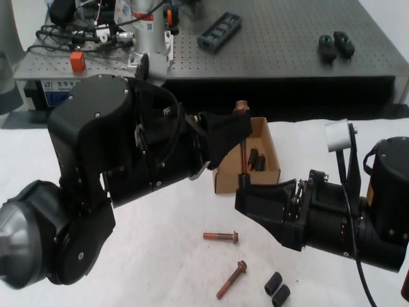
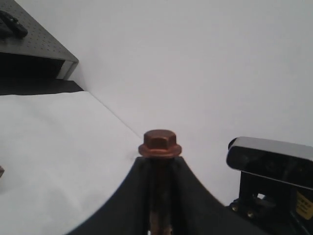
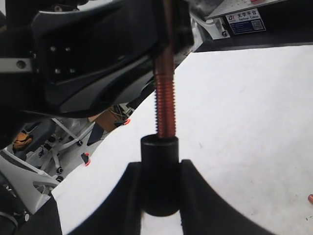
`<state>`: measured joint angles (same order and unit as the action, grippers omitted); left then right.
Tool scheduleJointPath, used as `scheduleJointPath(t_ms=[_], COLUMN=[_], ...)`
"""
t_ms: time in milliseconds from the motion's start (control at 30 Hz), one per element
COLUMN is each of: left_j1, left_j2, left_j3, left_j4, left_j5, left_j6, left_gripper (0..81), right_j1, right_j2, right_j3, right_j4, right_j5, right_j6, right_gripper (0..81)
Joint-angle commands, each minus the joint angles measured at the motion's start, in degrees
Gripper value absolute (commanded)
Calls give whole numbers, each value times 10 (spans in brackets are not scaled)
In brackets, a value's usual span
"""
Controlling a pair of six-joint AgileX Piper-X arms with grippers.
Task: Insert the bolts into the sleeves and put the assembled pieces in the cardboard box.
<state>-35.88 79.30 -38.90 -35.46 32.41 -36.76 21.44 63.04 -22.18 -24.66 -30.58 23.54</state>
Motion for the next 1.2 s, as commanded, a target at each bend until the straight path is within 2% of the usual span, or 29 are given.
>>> scheduleJointPath(t_ms=[0, 333, 400, 533, 567, 600, 767, 833, 1033, 1167], left_j1=[-1, -1, -1, -1, -1, -1, -1, -1, 0, 0], left_j2=[-4, -4, -4, -4, -4, -4, -4, -4, -4, -4], left_j3=[-2, -2, -2, -2, -2, -2, -2, -2, -2, -8], left_j4=[2, 12, 25, 51, 64, 77, 127, 137, 185, 271], left_j5=[21, 29, 29, 10, -5, -12, -33, -55, -70, -75], left_j6=[-1, -1, -1, -1, -1, -1, 41, 49, 67, 139], left_gripper=[6, 6, 96, 487, 555, 576, 511, 509, 509, 475], right_j1=[-1, -1, -3, -25, -34, -45, -95, -110, -117, -116], right_j2=[-1, -1, -1, 7, 12, 17, 84, 130, 296, 402], right_j3=[-7, -7, -7, -11, -16, -22, -92, -143, -354, -482], right_j4=[-39, -40, -40, -37, -30, -26, 12, 56, 266, 345], right_j5=[17, 25, 37, 64, 67, 68, 82, 100, 218, 257], right_j6=[-4, -30, -31, -35, -41, -48, -88, -119, -209, -245], right_gripper=[8, 8, 8, 8, 8, 8, 8, 8, 8, 8])
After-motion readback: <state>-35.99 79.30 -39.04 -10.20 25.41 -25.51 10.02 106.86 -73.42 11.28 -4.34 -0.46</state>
